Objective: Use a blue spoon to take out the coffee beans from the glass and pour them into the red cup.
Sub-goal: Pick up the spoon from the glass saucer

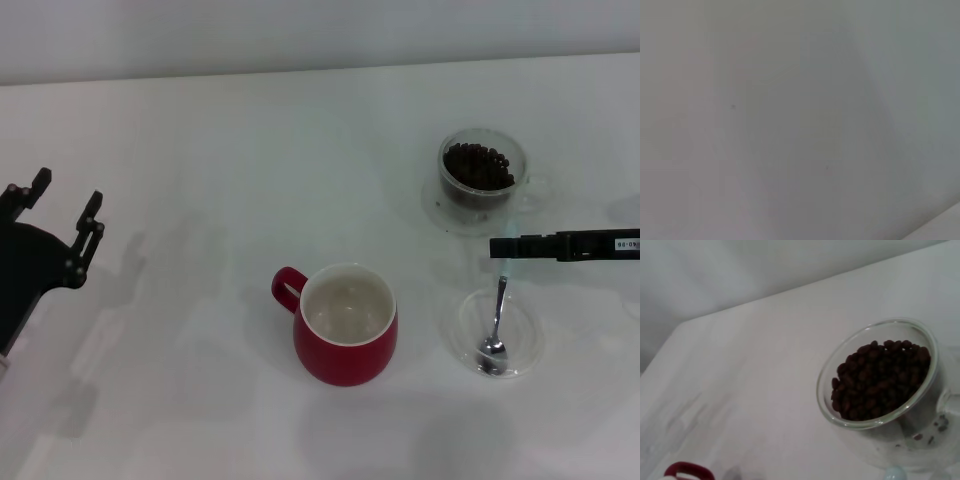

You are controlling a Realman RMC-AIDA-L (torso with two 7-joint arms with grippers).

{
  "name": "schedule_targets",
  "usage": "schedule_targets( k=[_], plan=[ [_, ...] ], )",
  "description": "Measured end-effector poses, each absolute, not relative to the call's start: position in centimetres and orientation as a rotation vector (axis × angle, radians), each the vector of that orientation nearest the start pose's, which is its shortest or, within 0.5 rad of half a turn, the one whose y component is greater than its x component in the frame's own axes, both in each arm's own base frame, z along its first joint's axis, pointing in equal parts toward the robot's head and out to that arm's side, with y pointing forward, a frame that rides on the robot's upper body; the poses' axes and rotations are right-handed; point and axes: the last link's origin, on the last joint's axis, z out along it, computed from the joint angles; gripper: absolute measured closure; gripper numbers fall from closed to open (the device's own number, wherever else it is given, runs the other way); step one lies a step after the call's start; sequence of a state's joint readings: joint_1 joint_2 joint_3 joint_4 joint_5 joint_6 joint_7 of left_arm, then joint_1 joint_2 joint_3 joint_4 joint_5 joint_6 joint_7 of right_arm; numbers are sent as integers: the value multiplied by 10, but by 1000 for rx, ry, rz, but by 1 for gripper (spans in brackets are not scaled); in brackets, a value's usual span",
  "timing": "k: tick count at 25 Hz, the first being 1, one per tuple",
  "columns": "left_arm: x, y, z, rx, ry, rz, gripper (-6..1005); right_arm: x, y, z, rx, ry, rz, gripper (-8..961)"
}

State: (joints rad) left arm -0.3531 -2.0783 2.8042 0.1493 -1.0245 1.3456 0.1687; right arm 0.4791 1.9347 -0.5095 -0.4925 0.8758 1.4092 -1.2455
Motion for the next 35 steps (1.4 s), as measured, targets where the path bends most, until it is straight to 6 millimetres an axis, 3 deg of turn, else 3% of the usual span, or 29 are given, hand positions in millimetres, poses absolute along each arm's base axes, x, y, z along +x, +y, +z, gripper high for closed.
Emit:
schedule_targets(
  k=[11,22,27,35],
  plan=[
    [-318,280,-46,-1881,-79,-530,477,354,324,29,-2249,1624,443,83],
    [-320,283,-43,-1876,-69,-517,477,352,325,27,-2240,1653,443,83],
    [-321,284,-42,-1876,-63,-509,478,352,325,27,-2241,1658,444,194],
    [-321,285,-42,-1876,-63,-509,481,351,325,27,-2242,1660,446,464]
  ],
)
